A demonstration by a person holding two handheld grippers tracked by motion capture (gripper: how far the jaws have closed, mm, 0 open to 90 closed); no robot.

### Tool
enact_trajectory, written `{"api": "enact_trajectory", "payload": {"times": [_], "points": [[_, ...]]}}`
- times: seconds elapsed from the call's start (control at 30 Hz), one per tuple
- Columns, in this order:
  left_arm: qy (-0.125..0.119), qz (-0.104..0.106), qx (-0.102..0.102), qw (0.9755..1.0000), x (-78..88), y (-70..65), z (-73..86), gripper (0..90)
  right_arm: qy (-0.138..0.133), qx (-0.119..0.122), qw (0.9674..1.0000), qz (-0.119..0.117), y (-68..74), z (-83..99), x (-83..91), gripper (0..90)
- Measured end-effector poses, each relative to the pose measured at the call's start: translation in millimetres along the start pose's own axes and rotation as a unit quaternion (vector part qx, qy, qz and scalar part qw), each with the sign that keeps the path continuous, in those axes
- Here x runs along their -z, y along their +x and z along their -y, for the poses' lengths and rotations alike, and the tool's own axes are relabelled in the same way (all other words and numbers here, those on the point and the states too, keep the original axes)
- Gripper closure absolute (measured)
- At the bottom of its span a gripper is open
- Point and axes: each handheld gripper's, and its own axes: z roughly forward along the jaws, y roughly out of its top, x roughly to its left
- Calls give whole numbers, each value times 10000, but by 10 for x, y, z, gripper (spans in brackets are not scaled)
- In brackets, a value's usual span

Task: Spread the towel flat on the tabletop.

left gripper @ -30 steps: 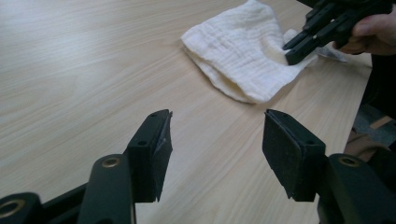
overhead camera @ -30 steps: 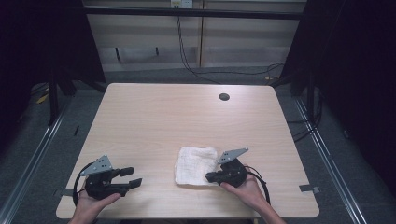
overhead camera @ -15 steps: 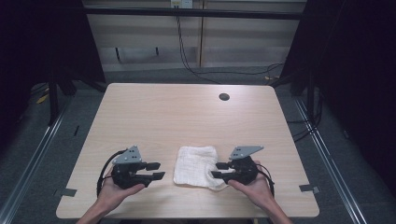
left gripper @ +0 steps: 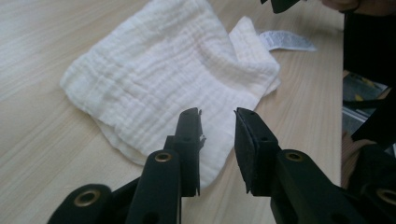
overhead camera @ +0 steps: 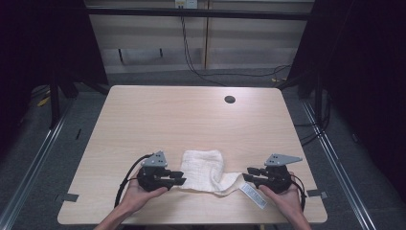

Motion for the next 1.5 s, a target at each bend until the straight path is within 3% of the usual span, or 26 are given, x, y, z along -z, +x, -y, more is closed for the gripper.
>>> {"api": "enact_trajectory", "payload": {"times": [0.13, 0.27, 0.33, 0.4, 0.47, 0.63, 0.7, 0.8, 0.93, 1.07, 1.3, 1.4, 1.5], "points": [[168, 123, -239, 9995, -59, -11, 39, 683, 161, 44, 9999, 12, 3, 52, -51, 644], [209, 66, -104, 9997, -81, 74, 133, 625, 177, 0, 9998, 67, -18, 56, -78, 614], [351, 81, -191, 9992, -110, 76, 168, 638, 187, -7, 9998, 110, -35, 71, -68, 596], [319, 58, -166, 9993, -133, 77, 184, 643, 191, -67, 9997, 107, -41, 82, -60, 591], [497, 12, -235, 9985, -179, 79, 195, 625, 236, -99, 9996, 108, -52, 104, -50, 590], [415, -13, -275, 9988, -215, 66, 208, 578, 314, -83, 9994, 99, -55, 111, -77, 587], [350, -102, -317, 9988, -224, 64, 218, 616, 315, -67, 9995, 79, -61, 114, -85, 586], [380, -264, -324, 9984, -218, 73, 216, 763, 275, -119, 9995, 114, -61, 117, -57, 582], [397, -157, -149, 9990, -207, 113, 203, 836, 284, -163, 9994, 108, -74, 133, -40, 582], [252, 105, 15, 9996, -151, 115, 168, 828, 384, -134, 9992, 42, -70, 153, -68, 581], [59, 138, 105, 9998, -57, 144, 115, 808, 537, -54, 9985, -28, -36, 169, -139, 575], [-40, 152, 154, 9998, -31, 164, 104, 844, 555, 77, 9984, 119, -39, 167, -195, 564], [-56, 139, 165, 9998, -11, 170, 94, 860, 535, 69, 9985, 75, -51, 154, -210, 566]]}}
